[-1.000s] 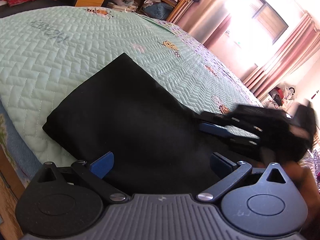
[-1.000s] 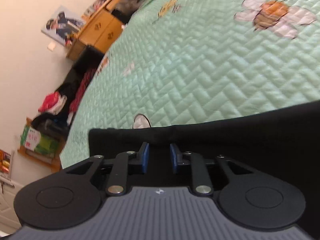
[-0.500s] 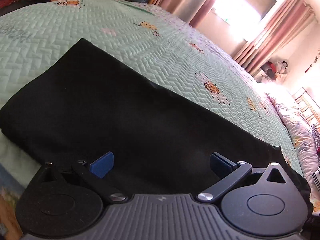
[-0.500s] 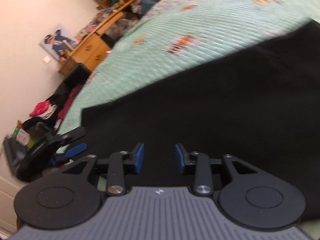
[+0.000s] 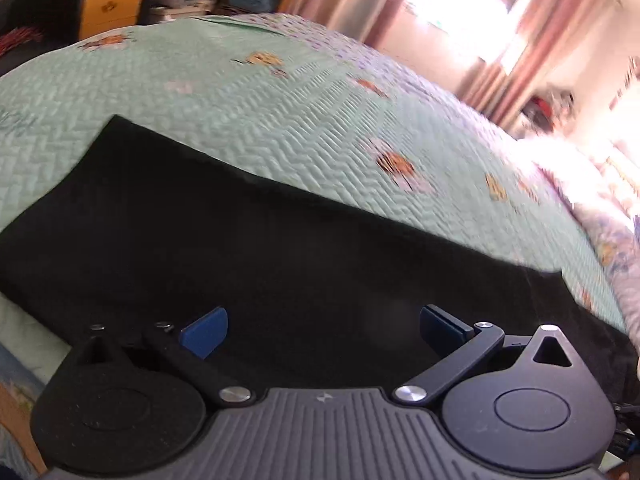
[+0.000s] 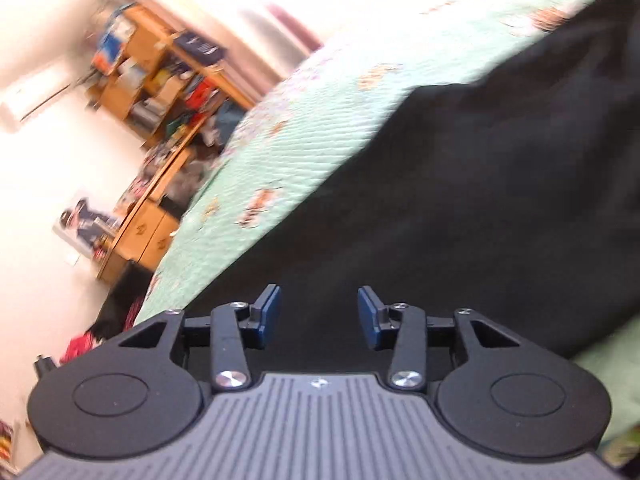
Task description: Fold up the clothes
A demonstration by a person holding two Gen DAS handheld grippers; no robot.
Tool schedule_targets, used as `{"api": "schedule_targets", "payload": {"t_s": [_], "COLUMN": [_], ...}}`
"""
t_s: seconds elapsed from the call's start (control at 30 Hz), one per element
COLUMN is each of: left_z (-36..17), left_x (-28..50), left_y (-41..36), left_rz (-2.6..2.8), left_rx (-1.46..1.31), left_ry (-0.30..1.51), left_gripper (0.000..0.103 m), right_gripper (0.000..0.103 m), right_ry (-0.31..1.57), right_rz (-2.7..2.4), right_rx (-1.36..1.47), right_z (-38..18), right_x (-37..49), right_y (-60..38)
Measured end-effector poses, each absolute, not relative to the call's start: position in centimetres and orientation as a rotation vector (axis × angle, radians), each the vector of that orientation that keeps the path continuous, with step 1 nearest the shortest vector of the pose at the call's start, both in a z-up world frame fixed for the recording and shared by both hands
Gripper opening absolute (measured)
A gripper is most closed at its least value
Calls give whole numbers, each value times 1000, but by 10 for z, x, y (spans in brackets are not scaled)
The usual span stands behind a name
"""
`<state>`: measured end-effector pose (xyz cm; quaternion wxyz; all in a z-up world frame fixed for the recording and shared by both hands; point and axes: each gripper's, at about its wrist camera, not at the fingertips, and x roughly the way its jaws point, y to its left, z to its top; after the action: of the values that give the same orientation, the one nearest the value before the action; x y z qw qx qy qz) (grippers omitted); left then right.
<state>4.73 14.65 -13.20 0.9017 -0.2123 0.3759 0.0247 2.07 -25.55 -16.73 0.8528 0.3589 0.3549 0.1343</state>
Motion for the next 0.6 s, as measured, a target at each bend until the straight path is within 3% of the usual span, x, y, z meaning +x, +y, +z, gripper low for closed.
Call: {"api": "schedule_targets", "payload": {"t_s": [0.07,0.33,0.47,0.5,0.53,0.6], "left_z": [-141,-126,-112,-110,-108,-107], "left_x": [53,45,44,47,49,50], "left_y": [137,115,97,92,87,77], "left_rz": [51,106,107,105,104,105], "left_rx": [-423,-410,-394,-390,-385,-362], "left_ry": [823,836,838,844,850,857], "left_gripper": [102,102,102,102,102,102], "right_gripper": [42,45,45,34,10,4], "right_ry": [750,499,515,551,562,533], "right_rz": [265,216,71,1,-53,-105], "right_rx": [836,1111,1003,967,941,954], "right_z": [-185,-180,-183,-189,-193,-195], "right_x": [18,8,29,36,40,39], "right_y": [-272,-367,-420,-433,-447,-468]}}
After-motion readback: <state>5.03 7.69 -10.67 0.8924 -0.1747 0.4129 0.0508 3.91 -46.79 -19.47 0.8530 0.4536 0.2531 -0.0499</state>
